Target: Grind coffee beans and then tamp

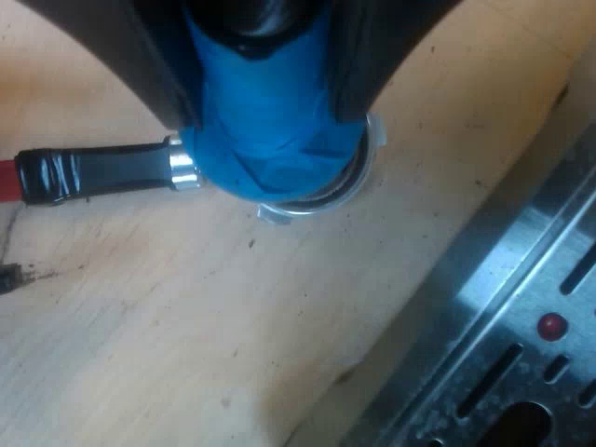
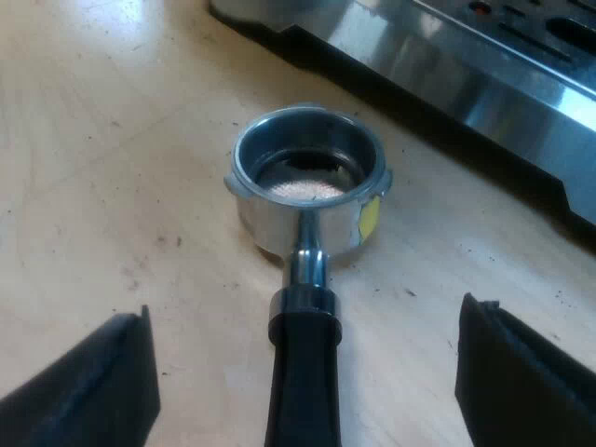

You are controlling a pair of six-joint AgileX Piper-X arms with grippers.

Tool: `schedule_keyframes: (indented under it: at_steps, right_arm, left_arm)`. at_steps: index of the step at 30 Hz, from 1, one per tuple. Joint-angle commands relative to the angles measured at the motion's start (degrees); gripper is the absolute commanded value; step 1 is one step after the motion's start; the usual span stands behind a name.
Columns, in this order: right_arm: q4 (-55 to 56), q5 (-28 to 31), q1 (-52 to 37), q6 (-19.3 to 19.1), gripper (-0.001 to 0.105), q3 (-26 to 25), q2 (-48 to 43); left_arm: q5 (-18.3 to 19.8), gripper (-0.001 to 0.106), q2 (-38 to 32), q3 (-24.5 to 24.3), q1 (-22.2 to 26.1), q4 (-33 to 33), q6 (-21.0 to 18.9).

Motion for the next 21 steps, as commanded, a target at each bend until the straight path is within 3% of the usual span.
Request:
schedule_keyframes:
  at_steps: [1, 21]
  right_arm:
    - [-0.4, -0.1, 0.0, -0.2, 0.069, 0.0, -0.5]
    - [-0.4, -0.1, 0.0, -0.2, 0.069, 0.0, -0.5]
  left_arm:
    - [0.0, 0.0, 1.0, -0.5, -0.2, -1.1, -0.8]
    - [0.4, 0.0, 11.3, -0.5, -0.2, -5.2, -0.4]
